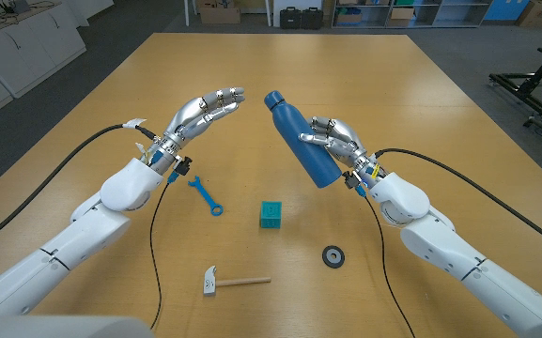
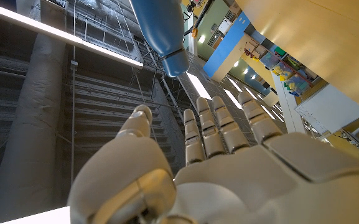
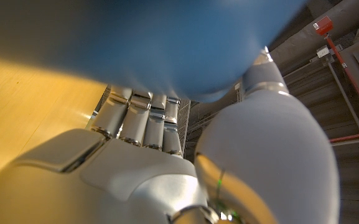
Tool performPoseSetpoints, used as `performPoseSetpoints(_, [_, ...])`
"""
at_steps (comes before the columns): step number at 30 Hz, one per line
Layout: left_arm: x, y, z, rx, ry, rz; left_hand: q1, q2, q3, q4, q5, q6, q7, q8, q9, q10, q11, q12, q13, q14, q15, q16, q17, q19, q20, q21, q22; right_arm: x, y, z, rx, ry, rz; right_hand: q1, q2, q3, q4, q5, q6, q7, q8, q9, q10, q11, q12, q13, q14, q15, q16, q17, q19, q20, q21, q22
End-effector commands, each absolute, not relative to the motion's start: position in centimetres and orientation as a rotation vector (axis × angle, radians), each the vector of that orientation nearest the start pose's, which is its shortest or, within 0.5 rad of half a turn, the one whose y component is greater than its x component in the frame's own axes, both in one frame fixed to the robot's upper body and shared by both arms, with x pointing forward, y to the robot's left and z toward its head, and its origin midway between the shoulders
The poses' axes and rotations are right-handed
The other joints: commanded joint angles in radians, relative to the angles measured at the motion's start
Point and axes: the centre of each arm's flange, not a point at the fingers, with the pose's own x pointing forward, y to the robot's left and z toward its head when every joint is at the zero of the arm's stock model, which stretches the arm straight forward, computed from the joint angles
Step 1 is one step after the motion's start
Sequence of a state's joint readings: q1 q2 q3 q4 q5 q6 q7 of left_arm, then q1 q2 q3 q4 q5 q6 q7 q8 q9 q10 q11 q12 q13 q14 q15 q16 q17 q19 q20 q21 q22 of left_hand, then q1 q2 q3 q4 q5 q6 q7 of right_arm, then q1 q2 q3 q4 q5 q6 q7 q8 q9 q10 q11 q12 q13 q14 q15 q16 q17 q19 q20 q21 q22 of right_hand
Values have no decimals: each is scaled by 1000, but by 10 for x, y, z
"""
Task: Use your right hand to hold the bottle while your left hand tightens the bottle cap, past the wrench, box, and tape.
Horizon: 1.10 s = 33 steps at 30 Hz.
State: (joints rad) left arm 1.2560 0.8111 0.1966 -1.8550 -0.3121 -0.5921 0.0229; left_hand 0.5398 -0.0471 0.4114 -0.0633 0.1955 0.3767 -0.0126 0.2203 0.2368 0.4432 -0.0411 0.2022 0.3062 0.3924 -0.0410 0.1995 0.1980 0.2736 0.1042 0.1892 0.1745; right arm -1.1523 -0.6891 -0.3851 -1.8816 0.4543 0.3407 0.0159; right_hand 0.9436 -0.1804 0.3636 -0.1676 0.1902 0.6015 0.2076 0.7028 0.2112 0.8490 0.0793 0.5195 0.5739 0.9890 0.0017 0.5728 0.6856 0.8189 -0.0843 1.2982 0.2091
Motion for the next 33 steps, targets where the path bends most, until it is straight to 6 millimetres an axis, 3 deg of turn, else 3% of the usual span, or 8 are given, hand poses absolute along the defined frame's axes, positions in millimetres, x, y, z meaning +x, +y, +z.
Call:
performPoseSetpoints(1, [478,293,-29,310,-1035,-305,-19,2,-6,5,-3,9,-7,2,1,2,-3,2,-2,-5,-63,0,2,-6,0,1,4,514,-194,-37,-197,-780,405,264,276,41,11,9,273,-260,5,3,251,-239,2,3,146,-208,3,10,-9,-144,4,1])
performPoseSetpoints(9, [497,287,-38,256,-992,-242,-36,4,-9,8,-2,18,-17,4,-2,9,-12,5,-6,-2,-71,2,2,-5,-22,3,4,527,-213,-36,-223,-769,408,265,276,42,10,10,273,-261,4,3,253,-240,2,6,144,-209,1,11,-10,-144,4,0])
performPoseSetpoints(16, [516,277,-37,238,-946,-214,-65,8,-14,13,-3,-7,6,-7,-6,-17,17,-4,-12,-25,-62,-5,1,-16,-24,1,4,534,-232,-40,-257,-752,369,265,275,43,10,10,272,-260,4,3,252,-242,1,7,144,-209,-1,12,-11,-144,5,0])
performPoseSetpoints(23, [537,273,-45,196,-886,-190,-79,10,-16,16,-3,-15,13,-11,-8,-25,25,-6,-15,-32,-56,-6,1,-21,-23,0,4,541,-245,-46,-265,-739,349,263,275,42,11,10,273,-261,4,3,254,-239,-3,4,146,-208,-1,14,-11,-144,6,-1])
performPoseSetpoints(33, [542,267,-46,188,-881,-199,-87,12,-17,18,-4,-7,15,-8,-9,-20,25,-2,-17,-31,-55,-5,1,-23,-26,0,4,544,-248,-47,-262,-743,354,263,274,43,10,11,272,-262,3,3,254,-241,-6,3,145,-208,-2,15,-10,-144,7,-1])
